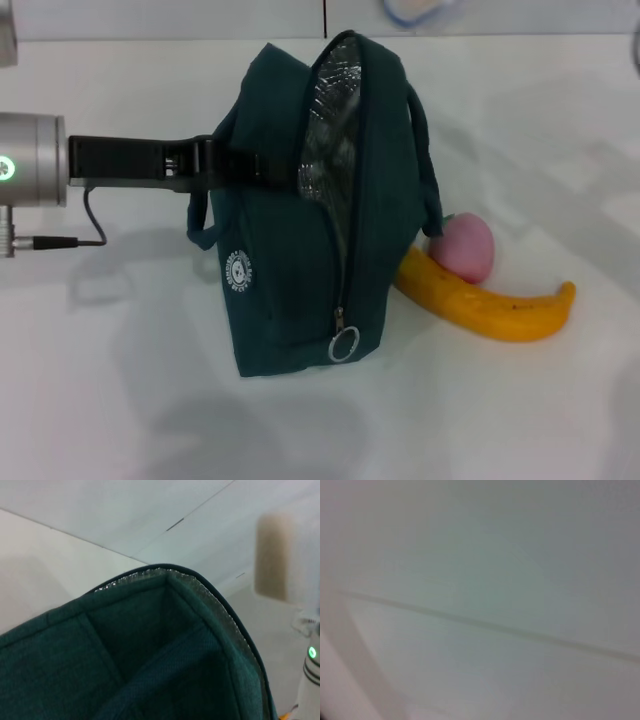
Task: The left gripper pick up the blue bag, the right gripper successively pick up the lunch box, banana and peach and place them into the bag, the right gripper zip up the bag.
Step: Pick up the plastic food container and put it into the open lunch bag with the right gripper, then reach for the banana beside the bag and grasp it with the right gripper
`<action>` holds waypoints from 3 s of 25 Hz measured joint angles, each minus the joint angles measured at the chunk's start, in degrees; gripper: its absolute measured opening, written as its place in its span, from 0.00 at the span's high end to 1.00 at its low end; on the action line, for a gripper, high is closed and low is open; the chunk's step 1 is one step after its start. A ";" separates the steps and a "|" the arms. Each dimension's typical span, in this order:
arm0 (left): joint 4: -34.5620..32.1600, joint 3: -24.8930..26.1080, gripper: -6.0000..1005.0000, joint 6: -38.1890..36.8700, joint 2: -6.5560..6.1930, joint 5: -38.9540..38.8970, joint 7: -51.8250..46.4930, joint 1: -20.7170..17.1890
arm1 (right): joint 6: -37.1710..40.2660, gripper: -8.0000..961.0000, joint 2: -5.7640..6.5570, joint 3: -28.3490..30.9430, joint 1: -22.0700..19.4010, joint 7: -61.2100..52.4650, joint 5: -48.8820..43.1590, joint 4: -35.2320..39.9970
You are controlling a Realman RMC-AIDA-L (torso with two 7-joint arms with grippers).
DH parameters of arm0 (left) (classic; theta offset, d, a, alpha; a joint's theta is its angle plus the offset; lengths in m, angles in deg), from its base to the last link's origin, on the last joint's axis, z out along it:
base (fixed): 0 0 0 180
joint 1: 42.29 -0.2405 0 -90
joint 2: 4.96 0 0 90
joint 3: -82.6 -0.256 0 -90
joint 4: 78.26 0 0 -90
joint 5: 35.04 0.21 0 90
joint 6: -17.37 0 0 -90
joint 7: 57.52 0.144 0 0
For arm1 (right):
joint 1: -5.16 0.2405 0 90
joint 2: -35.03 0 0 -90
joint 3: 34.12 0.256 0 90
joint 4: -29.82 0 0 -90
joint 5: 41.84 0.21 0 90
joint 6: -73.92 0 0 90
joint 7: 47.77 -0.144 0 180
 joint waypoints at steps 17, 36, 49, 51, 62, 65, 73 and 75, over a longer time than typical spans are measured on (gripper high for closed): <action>2.30 4.44 0.94 0.57 0.20 -0.03 1.61 1.22 | -10.90 0.86 -0.04 -11.74 2.04 5.51 -1.52 -4.19; 4.29 5.62 0.94 0.59 0.25 -0.12 3.89 0.74 | -12.75 0.75 -0.05 -17.39 5.60 7.01 -4.03 -3.31; 4.40 5.71 0.94 1.96 -0.10 -0.12 6.35 -3.16 | -11.65 0.20 1.24 -31.98 -0.41 6.69 -4.54 15.00; 4.41 5.70 0.94 1.99 -0.06 -0.22 6.38 -3.60 | -12.24 0.14 2.42 -35.72 -1.47 6.12 -6.46 19.63; 5.41 5.68 0.94 1.92 0.30 -0.80 6.59 -4.83 | -2.88 0.10 9.09 -37.27 -1.02 -12.95 -41.18 51.86; 7.39 5.68 0.94 1.91 0.11 -0.81 7.37 -4.23 | 3.60 0.10 9.60 -37.11 2.50 -17.94 -50.69 55.23; 8.09 5.30 0.94 1.68 0.34 -0.81 7.72 -3.53 | 14.73 0.11 4.66 -37.77 6.66 -22.12 -71.19 64.30; 8.10 5.25 0.94 1.54 0.33 -0.81 7.72 -3.52 | 15.31 0.11 3.03 -38.45 6.96 -21.94 -74.77 65.23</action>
